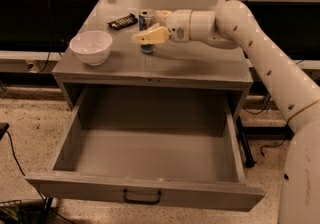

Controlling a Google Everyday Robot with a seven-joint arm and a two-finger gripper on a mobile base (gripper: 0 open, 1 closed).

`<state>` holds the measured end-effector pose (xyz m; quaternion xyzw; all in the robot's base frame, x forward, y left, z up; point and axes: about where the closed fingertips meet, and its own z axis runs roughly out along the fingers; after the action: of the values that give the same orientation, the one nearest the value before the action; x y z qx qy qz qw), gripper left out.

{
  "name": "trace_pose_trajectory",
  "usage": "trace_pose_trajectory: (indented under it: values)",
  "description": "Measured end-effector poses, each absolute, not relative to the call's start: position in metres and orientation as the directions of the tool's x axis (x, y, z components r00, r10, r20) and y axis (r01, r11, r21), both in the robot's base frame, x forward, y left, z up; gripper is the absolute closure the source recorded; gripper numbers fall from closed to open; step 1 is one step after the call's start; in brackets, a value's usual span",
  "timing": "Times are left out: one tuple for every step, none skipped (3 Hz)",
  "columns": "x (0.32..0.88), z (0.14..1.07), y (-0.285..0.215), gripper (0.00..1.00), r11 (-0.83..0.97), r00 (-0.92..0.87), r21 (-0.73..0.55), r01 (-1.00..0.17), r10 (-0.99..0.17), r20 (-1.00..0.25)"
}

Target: Place redbull can into top drawer

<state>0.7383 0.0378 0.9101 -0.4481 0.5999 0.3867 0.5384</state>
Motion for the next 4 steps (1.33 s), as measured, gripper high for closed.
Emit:
trace_pose_trajectory:
  values:
    - [0.738,0.911,0.043,0.42,0.316,-0.068,0.044,-0.948,-0.068,-0.995]
    - [0.740,0.912,0.045,0.64,0.326,-0.090,0.075,-0.942,-0.032,-0.995]
    - [0.740,0.922,0.044,0.87,0.323,-0.085,0.081,-0.943,0.002,-0.996]
    - [0.722,0.974,0.024,1.00,0.310,0.022,-0.015,-0.951,0.017,-1.000]
